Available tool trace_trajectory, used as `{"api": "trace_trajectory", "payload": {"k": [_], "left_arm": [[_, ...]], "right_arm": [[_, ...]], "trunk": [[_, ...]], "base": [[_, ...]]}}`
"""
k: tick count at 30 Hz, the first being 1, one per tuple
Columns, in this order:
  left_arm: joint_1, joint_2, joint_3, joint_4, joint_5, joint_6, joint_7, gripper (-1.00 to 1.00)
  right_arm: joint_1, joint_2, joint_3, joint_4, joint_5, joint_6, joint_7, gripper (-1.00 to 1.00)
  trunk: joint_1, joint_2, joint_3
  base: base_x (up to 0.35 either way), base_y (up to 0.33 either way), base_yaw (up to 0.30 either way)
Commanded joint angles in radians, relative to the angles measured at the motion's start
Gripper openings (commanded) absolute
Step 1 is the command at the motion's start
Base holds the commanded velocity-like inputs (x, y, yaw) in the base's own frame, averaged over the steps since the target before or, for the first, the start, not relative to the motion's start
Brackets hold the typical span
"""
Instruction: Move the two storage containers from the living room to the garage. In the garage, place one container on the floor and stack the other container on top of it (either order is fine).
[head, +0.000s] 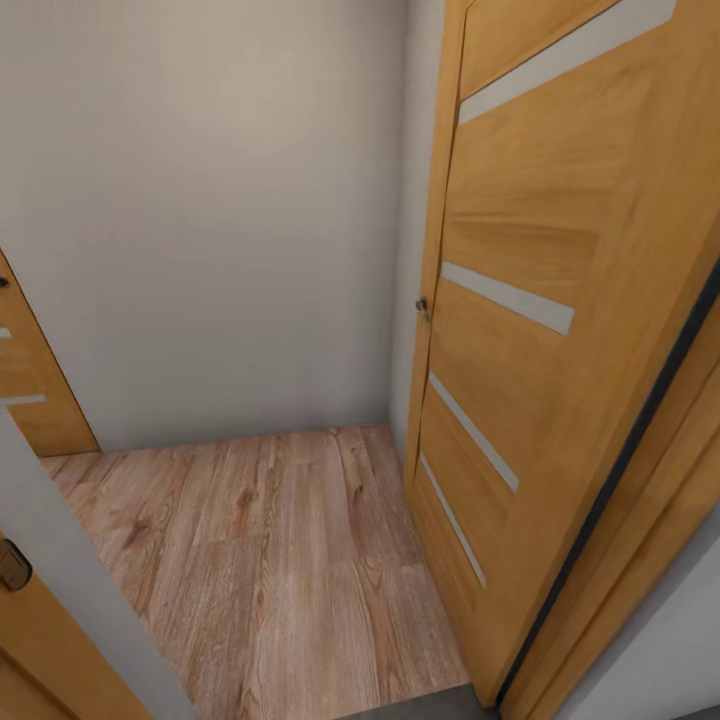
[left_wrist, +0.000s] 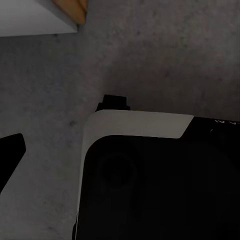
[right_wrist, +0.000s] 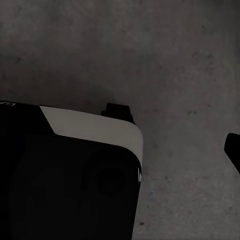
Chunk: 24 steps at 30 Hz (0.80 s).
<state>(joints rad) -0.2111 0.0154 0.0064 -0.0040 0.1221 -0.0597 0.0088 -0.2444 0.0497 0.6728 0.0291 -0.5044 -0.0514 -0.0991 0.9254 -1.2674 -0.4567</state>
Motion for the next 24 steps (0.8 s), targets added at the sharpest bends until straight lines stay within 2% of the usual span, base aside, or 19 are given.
{"api": "trace_trajectory", "payload": {"k": [1, 6, 15, 19, 24], "left_arm": [[-0.001, 0.000, 0.000, 0.001, 0.008, -0.003, 0.000, 1.00], [-0.001, 0.000, 0.000, 0.001, 0.007, -0.003, -0.001, 1.00], [-0.001, 0.000, 0.000, 0.001, 0.007, -0.003, 0.000, 1.00], [-0.001, 0.000, 0.000, 0.001, 0.008, -0.003, 0.000, 1.00], [-0.001, 0.000, 0.000, 0.001, 0.008, -0.003, 0.000, 1.00]], "right_arm": [[-0.001, 0.001, 0.008, 0.003, -0.009, -0.005, -0.001, 1.00], [-0.001, 0.001, 0.008, 0.003, -0.009, -0.005, -0.001, 1.00], [-0.001, 0.001, 0.008, 0.003, -0.010, -0.007, -0.001, 1.00], [-0.001, 0.001, 0.008, 0.003, -0.010, -0.006, -0.001, 1.00], [-0.001, 0.001, 0.008, 0.003, -0.010, -0.007, -0.001, 1.00]], "trunk": [[0.000, -0.001, -0.001], [0.000, -0.001, -0.001], [0.000, -0.001, -0.001], [0.000, -0.001, -0.001], [0.000, -0.001, -0.001]], "base": [[0.000, 0.000, 0.000], [0.000, -0.060, 0.000], [0.000, -0.240, 0.000], [0.000, -0.122, 0.008], [0.000, -0.016, 0.176]]}}
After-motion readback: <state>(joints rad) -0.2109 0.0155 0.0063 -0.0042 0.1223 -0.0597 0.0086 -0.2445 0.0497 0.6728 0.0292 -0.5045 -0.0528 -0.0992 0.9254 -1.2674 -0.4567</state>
